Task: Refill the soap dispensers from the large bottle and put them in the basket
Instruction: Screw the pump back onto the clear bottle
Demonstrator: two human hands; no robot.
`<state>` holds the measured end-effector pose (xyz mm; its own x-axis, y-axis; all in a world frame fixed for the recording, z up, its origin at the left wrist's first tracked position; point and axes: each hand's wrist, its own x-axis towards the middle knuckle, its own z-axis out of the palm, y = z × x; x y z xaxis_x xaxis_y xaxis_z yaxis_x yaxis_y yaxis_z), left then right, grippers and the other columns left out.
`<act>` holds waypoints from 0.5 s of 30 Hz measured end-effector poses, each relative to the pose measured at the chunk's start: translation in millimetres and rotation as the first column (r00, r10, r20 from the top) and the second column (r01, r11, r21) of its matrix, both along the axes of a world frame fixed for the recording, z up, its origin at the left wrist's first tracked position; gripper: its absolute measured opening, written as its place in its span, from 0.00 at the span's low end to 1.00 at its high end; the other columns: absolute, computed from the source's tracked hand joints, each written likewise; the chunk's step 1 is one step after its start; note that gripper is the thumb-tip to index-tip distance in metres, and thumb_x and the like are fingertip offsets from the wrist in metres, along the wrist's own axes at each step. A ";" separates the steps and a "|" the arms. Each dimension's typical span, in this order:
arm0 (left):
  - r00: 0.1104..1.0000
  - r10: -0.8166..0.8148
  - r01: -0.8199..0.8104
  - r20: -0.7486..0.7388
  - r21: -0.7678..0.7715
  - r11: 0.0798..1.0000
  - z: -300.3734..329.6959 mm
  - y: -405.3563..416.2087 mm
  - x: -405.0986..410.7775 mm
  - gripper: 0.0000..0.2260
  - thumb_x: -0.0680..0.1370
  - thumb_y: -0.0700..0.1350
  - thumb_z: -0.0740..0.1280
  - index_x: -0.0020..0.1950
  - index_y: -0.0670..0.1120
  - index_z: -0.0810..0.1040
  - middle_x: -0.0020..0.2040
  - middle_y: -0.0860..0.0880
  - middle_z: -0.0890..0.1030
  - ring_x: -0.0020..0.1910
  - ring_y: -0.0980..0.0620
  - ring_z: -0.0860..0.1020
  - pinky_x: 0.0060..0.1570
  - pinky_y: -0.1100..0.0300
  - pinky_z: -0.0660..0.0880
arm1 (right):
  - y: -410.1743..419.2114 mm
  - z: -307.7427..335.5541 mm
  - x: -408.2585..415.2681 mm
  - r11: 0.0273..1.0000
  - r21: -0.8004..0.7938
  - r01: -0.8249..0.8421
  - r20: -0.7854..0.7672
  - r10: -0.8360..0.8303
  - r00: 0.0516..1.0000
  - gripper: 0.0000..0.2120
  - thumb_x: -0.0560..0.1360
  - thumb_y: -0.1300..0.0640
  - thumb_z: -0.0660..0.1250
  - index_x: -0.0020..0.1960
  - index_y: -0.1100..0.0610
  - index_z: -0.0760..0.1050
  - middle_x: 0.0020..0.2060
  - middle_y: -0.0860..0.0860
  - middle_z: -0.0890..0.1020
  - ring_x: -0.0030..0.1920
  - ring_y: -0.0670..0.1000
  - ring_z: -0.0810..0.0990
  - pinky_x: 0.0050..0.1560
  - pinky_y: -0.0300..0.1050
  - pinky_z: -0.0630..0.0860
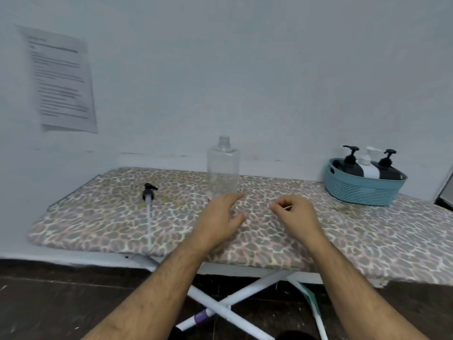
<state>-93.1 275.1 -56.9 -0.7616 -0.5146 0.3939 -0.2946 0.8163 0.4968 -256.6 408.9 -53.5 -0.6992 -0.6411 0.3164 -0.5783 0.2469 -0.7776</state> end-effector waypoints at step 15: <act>0.861 0.493 -0.473 -0.123 0.162 0.866 5.7 -93.3 128.6 0.17 0.81 0.51 0.66 0.69 0.48 0.77 0.59 0.50 0.82 0.51 0.53 0.80 0.53 0.56 0.77 | -70.2 -5.9 106.8 0.982 -0.032 -0.187 0.023 0.188 0.982 0.08 0.75 0.53 0.71 0.37 0.51 0.81 0.34 0.45 0.83 0.35 0.43 0.80 0.36 0.40 0.73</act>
